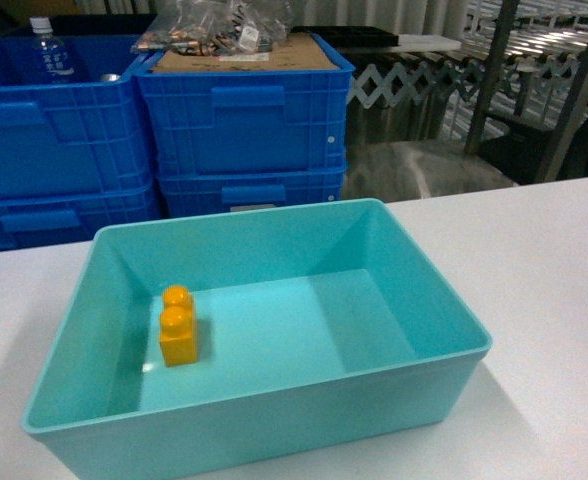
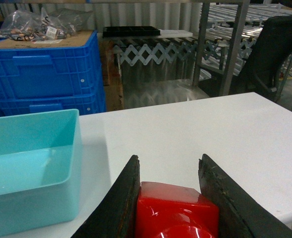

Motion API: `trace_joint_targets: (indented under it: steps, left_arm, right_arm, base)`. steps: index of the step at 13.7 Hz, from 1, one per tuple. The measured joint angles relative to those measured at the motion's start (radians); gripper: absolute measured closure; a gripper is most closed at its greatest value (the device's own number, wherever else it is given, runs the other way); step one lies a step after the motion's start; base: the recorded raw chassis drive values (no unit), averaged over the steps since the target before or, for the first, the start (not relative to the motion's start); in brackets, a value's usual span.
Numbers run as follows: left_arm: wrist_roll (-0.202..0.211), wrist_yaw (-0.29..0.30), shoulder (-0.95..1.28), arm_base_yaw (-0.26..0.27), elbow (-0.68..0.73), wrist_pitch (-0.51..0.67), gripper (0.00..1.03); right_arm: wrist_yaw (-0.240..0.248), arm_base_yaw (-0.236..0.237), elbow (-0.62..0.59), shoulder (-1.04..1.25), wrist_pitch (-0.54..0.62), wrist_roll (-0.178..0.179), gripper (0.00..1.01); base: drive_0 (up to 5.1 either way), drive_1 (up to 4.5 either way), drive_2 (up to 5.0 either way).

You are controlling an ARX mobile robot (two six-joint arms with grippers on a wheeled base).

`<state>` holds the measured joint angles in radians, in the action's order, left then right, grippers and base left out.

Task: Pick red block from blue box to shelf

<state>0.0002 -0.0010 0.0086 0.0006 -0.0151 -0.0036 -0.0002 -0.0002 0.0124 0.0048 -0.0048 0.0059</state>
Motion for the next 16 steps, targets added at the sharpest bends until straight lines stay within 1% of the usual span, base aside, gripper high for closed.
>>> trace_joint_targets:
  steps: [16]
  left_arm:
    - [0.000,0.000,0.000,0.000,0.000,0.000,0.05]
  right_arm:
    - [0.000,0.000,0.000,0.000,0.000,0.000,0.72]
  base:
    - [-1.4,-1.40,-1.4]
